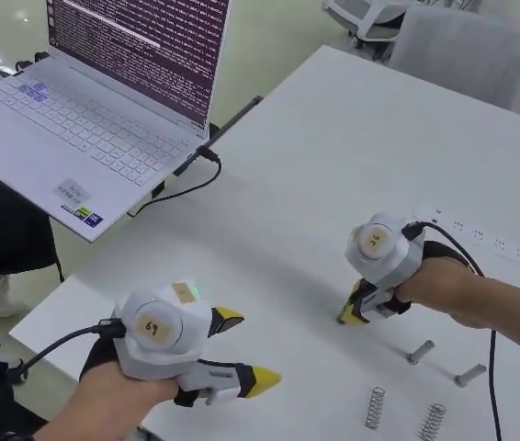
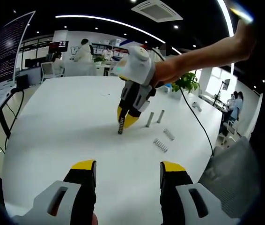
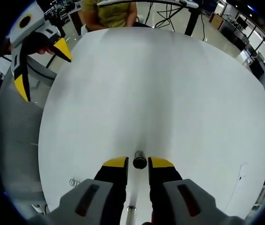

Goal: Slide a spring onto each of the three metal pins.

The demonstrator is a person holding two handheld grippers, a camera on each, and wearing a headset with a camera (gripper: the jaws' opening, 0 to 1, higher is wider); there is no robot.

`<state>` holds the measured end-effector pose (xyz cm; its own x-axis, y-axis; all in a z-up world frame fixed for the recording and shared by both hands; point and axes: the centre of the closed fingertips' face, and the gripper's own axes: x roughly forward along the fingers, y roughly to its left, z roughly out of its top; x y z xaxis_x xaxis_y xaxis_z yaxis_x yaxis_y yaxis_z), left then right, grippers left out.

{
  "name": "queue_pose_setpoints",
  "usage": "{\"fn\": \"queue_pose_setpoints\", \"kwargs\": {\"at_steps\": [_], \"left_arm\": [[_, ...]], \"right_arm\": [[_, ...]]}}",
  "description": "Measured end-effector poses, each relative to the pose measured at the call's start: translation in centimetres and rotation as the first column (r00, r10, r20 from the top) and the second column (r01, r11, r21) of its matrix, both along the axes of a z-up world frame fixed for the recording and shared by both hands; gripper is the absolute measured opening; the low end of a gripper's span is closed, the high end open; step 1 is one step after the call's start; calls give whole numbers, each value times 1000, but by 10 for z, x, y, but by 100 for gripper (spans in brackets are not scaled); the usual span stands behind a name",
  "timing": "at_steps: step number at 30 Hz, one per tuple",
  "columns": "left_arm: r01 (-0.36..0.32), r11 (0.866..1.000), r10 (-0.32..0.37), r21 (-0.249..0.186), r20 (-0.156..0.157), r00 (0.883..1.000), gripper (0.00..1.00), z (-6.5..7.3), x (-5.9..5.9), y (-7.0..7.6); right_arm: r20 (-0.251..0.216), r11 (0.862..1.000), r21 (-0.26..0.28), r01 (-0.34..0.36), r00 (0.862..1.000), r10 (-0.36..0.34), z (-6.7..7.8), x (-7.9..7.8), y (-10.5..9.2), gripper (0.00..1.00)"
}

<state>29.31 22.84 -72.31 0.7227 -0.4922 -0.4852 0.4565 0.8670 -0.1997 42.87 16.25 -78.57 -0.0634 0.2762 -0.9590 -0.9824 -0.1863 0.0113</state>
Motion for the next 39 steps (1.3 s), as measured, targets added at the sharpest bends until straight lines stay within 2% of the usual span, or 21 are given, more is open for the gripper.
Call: {"fn": "queue_pose_setpoints", "kwargs": {"at_steps": [16,25,33,39], "left_arm": [[10,1000,-10,5,-1,1000,50,0,-1,-2],[10,1000,-10,5,-2,1000,50,0,-1,-2],[16,1000,-16,5,-4,1000,50,0,-1,-4],[23,1000,-23,7,-4,1000,50,0,-2,-5]], "right_arm": [[17,999,34,26,999,-27,18,3,-3,18],[16,995,72,70,997,-71,32,7,-8,21],[7,982,130,135,991,-137,48,13,-10,23],[-4,966,181,182,983,-185,60,15,-13,25]]}}
